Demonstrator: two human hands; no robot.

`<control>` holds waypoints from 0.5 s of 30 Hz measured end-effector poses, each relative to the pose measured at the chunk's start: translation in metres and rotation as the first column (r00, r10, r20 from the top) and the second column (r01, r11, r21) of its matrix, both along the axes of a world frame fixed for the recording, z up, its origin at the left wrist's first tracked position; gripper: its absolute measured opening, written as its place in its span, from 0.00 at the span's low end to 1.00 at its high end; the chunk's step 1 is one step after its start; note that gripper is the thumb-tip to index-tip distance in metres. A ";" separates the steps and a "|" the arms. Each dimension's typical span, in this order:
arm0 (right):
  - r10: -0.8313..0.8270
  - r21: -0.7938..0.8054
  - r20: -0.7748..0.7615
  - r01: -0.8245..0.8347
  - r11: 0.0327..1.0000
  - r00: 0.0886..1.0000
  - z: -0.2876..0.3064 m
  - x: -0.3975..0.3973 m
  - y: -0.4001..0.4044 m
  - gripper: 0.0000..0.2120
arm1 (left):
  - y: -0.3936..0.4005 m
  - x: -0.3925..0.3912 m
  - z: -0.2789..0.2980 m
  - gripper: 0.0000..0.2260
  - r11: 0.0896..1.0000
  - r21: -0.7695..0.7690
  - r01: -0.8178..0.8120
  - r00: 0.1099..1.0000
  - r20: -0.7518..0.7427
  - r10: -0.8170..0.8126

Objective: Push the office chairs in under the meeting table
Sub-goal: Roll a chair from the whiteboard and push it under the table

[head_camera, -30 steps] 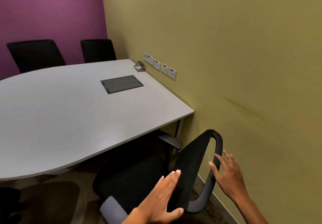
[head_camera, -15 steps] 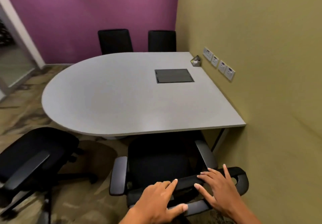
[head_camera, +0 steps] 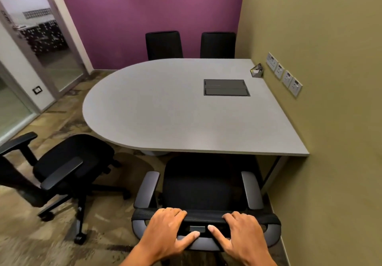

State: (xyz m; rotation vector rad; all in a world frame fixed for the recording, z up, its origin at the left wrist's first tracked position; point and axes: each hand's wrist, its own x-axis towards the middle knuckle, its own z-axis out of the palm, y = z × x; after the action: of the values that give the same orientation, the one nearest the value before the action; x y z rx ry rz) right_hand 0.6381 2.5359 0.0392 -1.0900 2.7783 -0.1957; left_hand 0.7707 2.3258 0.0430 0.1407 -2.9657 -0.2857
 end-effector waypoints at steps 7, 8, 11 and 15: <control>-0.019 -0.039 0.011 0.020 0.999 1.000 0.001 0.021 0.018 0.53 | 0.011 0.016 -0.004 0.27 1.000 -0.002 0.014 0.998 -0.060 -0.015; -0.025 -0.040 0.023 0.026 0.999 0.999 0.003 0.025 0.022 0.54 | 0.013 0.018 -0.005 0.27 1.000 -0.008 0.028 0.998 -0.058 -0.028; -0.015 -0.036 0.043 0.017 0.999 0.999 0.010 0.038 0.033 0.52 | 0.021 0.024 -0.010 0.28 0.999 0.008 0.043 0.995 -0.086 -0.042; -0.025 -0.045 -0.090 0.021 0.999 0.996 0.008 0.050 0.046 0.38 | 0.029 0.027 -0.016 0.27 0.997 0.029 0.071 0.993 -0.096 -0.068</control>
State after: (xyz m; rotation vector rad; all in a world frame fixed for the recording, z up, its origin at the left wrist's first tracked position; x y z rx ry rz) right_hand 0.6884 2.5819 0.0469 -1.1042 2.8807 -0.2159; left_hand 0.7979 2.3548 0.0266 0.0270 -2.8762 -0.3398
